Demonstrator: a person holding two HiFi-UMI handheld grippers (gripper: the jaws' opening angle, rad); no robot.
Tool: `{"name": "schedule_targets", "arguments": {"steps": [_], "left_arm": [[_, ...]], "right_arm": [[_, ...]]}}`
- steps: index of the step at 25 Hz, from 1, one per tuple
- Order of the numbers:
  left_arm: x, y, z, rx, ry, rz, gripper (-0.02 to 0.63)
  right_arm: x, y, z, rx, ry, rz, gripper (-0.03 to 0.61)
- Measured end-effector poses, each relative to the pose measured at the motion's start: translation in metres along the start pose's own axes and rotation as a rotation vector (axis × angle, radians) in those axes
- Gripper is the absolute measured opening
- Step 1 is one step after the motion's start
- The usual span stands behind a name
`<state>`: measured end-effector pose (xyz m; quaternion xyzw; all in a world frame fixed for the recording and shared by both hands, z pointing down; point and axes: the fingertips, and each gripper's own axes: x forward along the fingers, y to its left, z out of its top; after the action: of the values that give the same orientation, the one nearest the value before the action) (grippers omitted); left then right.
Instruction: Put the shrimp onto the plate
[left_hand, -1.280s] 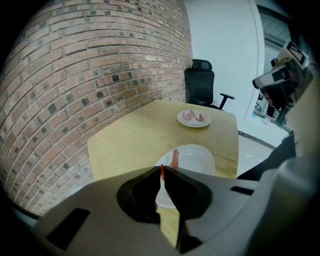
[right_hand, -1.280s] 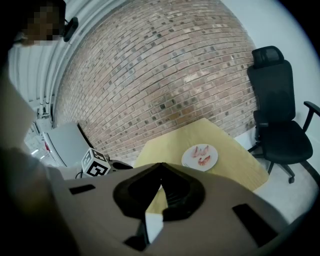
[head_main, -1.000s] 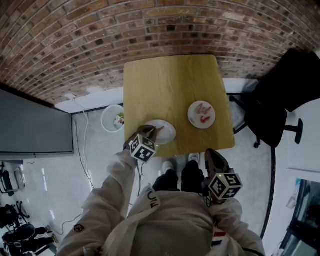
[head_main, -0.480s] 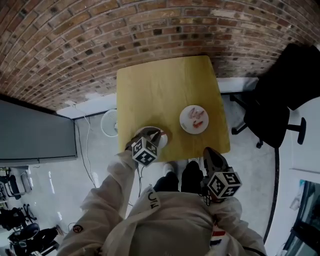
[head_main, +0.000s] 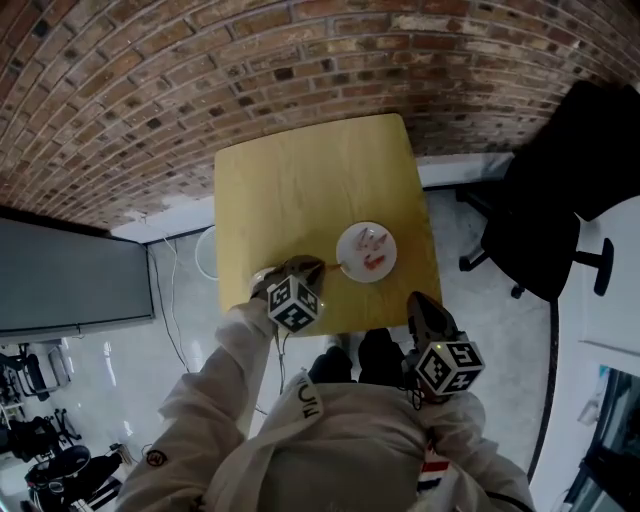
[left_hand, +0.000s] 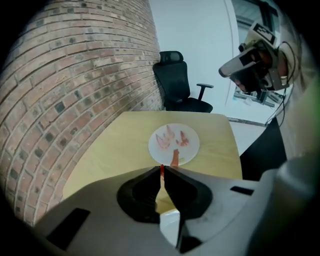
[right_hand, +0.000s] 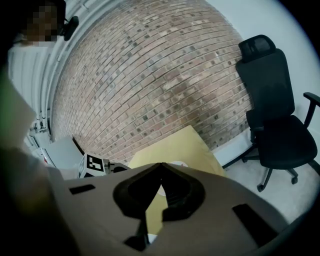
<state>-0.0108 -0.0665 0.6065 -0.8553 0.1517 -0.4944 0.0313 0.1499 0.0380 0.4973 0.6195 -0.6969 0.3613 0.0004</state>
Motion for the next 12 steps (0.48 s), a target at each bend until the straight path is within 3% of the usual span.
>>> {"name": "schedule_targets", "arguments": {"steps": [4, 12], "left_arm": [[0.019, 0.000, 0.015, 0.058, 0.026, -0.021, 0.032], [0.055, -0.003, 0.027, 0.318, 0.144, -0.113, 0.031]], "right_arm": [[0.003, -0.024, 0.008, 0.015, 0.010, -0.003, 0.023], [0.006, -0.071, 0.021, 0.041, 0.021, -0.007, 0.023]]}}
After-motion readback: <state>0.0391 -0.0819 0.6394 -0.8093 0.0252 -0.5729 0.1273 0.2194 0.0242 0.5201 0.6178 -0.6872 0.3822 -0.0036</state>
